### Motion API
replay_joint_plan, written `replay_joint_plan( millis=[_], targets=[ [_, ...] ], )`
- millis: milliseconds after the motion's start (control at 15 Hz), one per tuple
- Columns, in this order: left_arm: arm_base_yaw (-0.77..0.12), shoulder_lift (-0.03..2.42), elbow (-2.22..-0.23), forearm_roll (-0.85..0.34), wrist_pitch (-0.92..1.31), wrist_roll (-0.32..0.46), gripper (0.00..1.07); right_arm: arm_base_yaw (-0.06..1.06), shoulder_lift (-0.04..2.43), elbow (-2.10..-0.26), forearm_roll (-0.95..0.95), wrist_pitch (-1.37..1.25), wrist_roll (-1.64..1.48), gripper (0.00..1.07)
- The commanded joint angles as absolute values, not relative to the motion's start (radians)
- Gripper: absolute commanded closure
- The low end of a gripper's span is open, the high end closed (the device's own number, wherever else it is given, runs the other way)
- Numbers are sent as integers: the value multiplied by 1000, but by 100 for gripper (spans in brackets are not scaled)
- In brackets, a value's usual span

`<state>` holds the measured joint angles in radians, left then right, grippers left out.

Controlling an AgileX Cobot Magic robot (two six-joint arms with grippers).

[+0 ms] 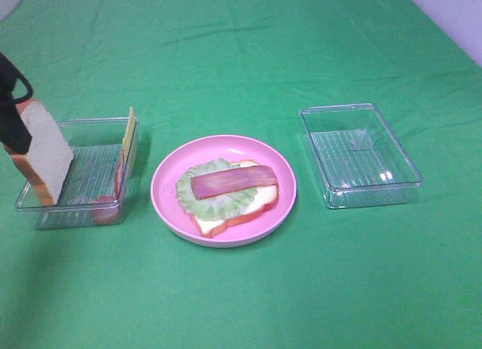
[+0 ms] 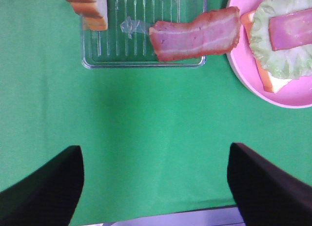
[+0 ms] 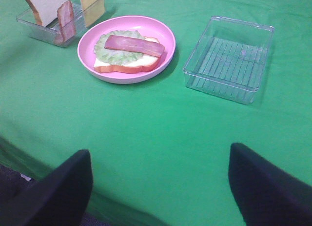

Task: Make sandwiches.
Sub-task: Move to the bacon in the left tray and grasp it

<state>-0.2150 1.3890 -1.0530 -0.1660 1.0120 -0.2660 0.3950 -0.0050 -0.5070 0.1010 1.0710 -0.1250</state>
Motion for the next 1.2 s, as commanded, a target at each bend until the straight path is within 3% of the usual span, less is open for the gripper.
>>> replay_joint_plan(
  millis=[67,267,667,1000,1200],
  targets=[
    [-316,1477,-1118,-85,1008,-394,30,396,-20,-503,100,1065,-134,34],
    [-426,1663,-1256,6,1088,-522,30,396,-20,-503,100,1065,-134,34],
    [-471,1914,-1453,15,1135,-541,30,396,-20,-503,100,1065,-134,34],
    [-471,1988,-1466,0,1090,-545,30,396,-20,-503,100,1065,-134,34],
    [-471,1988,-1466,0,1044,-545,39,396,-20,-503,100,1065,-134,34]
  ],
)
